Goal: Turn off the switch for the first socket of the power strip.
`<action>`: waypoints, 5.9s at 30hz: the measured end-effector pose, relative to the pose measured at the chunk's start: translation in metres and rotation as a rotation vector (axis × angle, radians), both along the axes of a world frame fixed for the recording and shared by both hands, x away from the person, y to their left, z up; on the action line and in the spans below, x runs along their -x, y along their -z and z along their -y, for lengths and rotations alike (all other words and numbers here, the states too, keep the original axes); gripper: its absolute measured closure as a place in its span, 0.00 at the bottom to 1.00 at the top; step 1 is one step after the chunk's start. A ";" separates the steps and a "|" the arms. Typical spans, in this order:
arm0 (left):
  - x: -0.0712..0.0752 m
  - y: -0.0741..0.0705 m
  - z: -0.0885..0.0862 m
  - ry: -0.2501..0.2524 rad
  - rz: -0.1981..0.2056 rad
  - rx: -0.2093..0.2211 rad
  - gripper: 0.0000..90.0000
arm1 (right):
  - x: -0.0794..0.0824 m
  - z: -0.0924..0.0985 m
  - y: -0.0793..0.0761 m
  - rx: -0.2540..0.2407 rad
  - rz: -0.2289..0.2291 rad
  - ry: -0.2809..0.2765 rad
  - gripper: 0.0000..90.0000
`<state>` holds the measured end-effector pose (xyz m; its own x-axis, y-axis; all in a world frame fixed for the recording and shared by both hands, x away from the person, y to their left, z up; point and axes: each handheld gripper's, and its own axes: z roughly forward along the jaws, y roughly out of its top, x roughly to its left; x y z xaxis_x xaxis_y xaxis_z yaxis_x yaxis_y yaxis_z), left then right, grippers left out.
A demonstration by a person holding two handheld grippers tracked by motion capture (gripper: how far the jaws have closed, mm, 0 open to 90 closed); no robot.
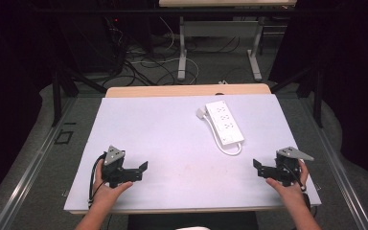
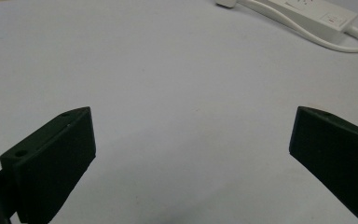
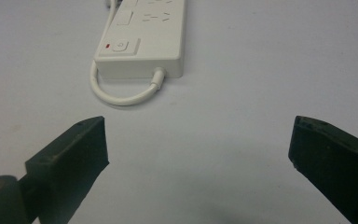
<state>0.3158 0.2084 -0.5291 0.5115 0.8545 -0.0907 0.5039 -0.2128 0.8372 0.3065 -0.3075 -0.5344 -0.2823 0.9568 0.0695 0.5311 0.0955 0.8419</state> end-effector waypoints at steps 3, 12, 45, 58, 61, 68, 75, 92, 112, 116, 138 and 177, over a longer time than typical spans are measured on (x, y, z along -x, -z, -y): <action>0.001 0.000 0.000 -0.008 -0.003 0.004 0.00 | 0.000 -0.003 0.001 0.001 0.006 -0.008 0.05; 0.001 0.001 -0.002 -0.019 0.002 0.001 0.01 | -0.002 -0.008 0.002 -0.007 0.001 -0.021 0.08; 0.002 0.000 -0.004 -0.032 0.002 0.001 0.03 | -0.012 -0.038 0.006 0.029 -0.005 -0.131 0.26; 0.002 0.001 -0.004 -0.040 -0.005 0.007 0.04 | -0.021 -0.044 0.004 0.029 -0.009 -0.145 0.27; 0.001 0.002 -0.004 -0.040 -0.007 0.006 0.04 | -0.023 -0.043 0.005 0.026 -0.014 -0.144 0.27; 0.002 0.002 -0.004 -0.042 -0.007 0.009 0.04 | -0.029 -0.044 0.006 0.024 -0.021 -0.147 0.28; 0.001 0.003 -0.004 -0.046 -0.004 0.012 0.04 | -0.032 -0.042 0.007 0.037 -0.025 -0.142 0.30; 0.001 0.003 -0.004 -0.066 -0.009 0.018 0.05 | -0.044 -0.046 -0.006 0.035 -0.041 -0.167 0.34; 0.002 0.004 -0.006 -0.064 -0.016 0.004 0.05 | -0.061 -0.049 -0.013 0.021 -0.096 -0.177 0.34; 0.002 0.004 -0.006 -0.065 -0.016 0.004 0.05 | -0.062 -0.048 -0.014 0.022 -0.098 -0.171 0.34; 0.002 0.004 -0.005 -0.064 -0.015 0.006 0.06 | -0.078 -0.046 -0.038 0.023 -0.096 -0.177 0.34; 0.001 0.004 -0.005 -0.063 -0.017 0.004 0.06 | -0.114 -0.071 -0.066 0.105 -0.104 -0.200 0.33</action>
<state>0.3143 0.2138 -0.5336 0.4554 0.8844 -0.1021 0.5300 -0.1771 0.8293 0.4208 -0.2369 -0.4682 -0.4629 0.8863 0.0111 0.5762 0.2914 0.7636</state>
